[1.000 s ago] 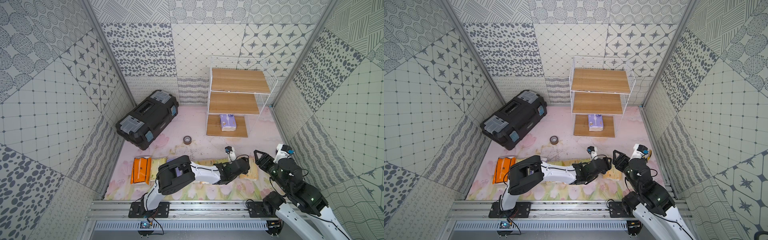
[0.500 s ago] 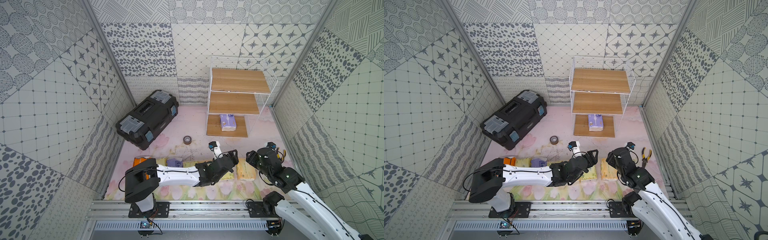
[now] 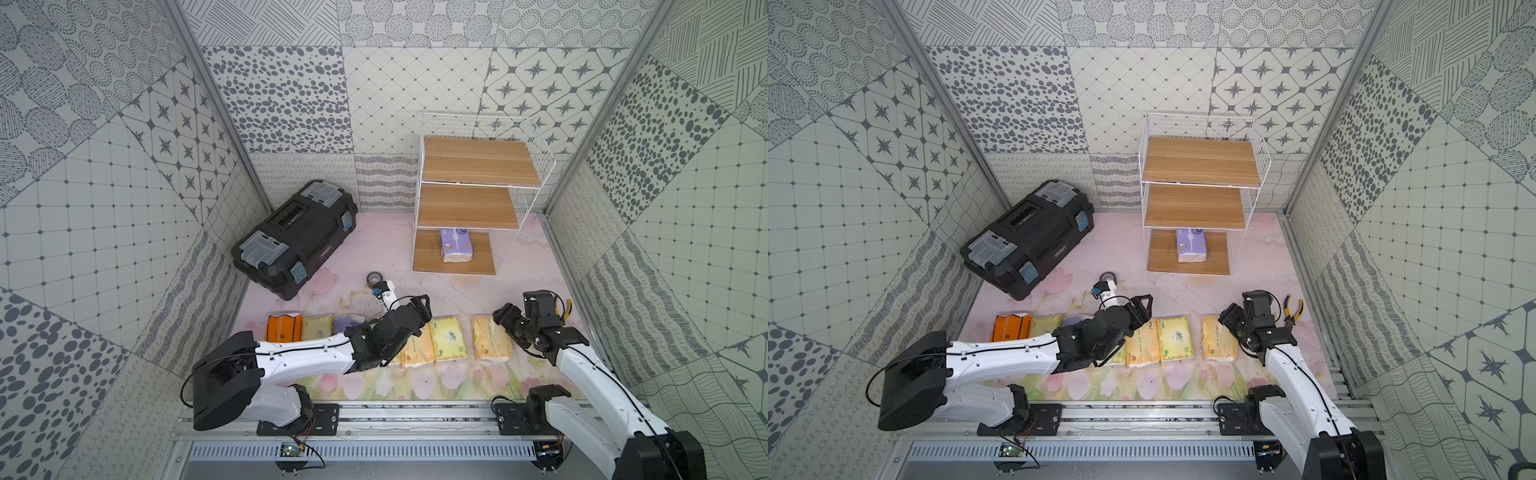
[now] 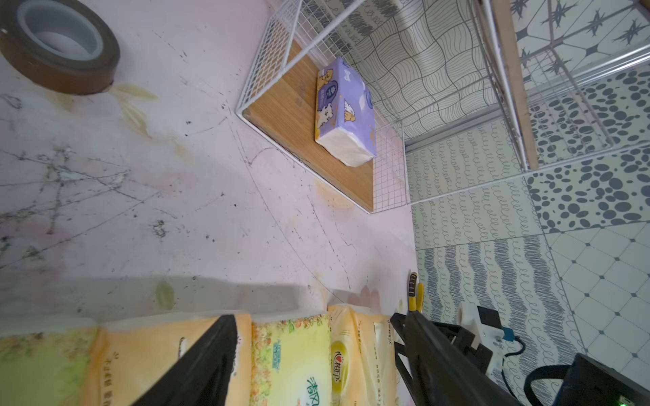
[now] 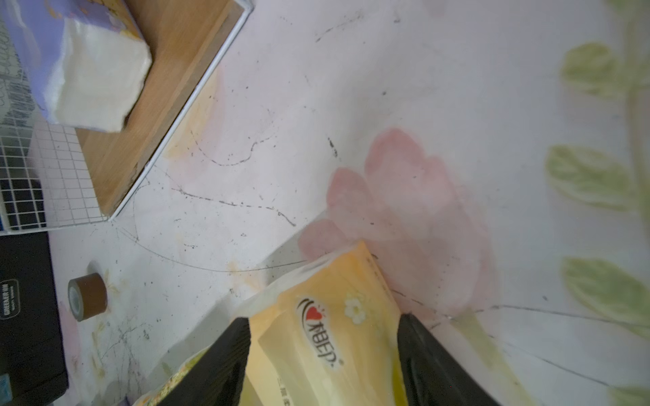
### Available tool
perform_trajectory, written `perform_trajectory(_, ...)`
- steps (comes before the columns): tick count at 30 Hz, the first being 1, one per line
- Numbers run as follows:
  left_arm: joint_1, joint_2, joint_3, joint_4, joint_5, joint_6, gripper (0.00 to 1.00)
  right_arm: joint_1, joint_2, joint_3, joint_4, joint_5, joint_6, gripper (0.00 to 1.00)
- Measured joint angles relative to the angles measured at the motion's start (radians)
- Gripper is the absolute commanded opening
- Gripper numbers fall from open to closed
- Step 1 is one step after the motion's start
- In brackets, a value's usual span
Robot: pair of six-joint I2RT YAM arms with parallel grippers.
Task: Remove the tissue boxes from the shelf
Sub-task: Move the box of tissues to the center of the board.
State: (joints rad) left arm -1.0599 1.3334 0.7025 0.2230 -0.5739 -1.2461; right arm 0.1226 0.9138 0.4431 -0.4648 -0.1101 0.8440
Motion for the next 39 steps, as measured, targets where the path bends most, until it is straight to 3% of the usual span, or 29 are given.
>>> perform_trajectory(6, 0.028, -0.064, -0.046, -0.033, 0.014, -0.008, 0.79, 0.001, 0.047, -0.011, 0.076, -0.155, -0.007, 0.69)
perform_trajectory(13, 0.045, -0.086, -0.064, -0.035, 0.026, -0.018, 0.79, 0.024, 0.066, -0.016, 0.123, -0.255, 0.005, 0.69)
perform_trajectory(23, 0.056, -0.086, -0.069, -0.034, 0.047, -0.036, 0.79, 0.026, -0.027, -0.016, 0.017, -0.112, -0.005, 0.71)
perform_trajectory(29, 0.061, -0.085, -0.069, -0.033, 0.055, -0.041, 0.79, 0.05, -0.041, -0.072, 0.012, -0.141, 0.022, 0.69)
perform_trajectory(39, 0.069, -0.086, -0.077, -0.032, 0.068, -0.058, 0.79, 0.179, -0.023, -0.096, 0.068, -0.185, 0.093, 0.68)
